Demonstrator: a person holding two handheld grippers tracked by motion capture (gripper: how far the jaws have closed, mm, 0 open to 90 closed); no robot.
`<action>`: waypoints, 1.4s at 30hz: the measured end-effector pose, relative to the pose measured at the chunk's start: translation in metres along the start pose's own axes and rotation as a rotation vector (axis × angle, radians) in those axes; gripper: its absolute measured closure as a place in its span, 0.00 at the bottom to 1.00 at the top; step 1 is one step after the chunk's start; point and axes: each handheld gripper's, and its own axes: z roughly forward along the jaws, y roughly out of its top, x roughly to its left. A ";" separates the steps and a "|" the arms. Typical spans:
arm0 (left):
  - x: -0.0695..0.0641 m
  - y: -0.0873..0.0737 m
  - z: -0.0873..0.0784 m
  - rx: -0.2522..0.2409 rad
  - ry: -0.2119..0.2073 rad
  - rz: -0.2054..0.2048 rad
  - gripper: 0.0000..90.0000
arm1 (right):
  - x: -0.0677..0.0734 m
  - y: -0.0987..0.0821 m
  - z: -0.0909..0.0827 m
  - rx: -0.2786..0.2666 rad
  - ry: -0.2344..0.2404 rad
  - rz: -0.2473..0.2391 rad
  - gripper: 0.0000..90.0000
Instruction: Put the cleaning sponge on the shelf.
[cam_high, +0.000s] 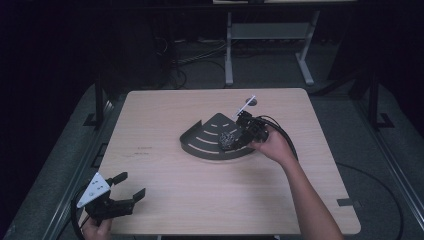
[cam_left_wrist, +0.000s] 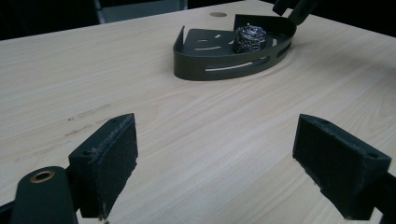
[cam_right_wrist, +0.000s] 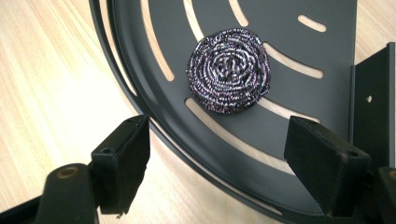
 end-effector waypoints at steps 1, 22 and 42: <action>0.000 0.000 0.000 0.001 -0.001 -0.002 0.15 | 0.000 -0.001 -0.001 0.000 -0.002 0.001 0.25; -0.001 0.000 0.001 0.005 -0.002 0.008 0.15 | 0.010 -0.022 -0.014 -0.013 -0.010 -0.020 0.25; -0.001 0.000 0.001 0.007 -0.002 0.010 0.15 | 0.022 -0.033 -0.019 -0.011 0.004 -0.044 0.24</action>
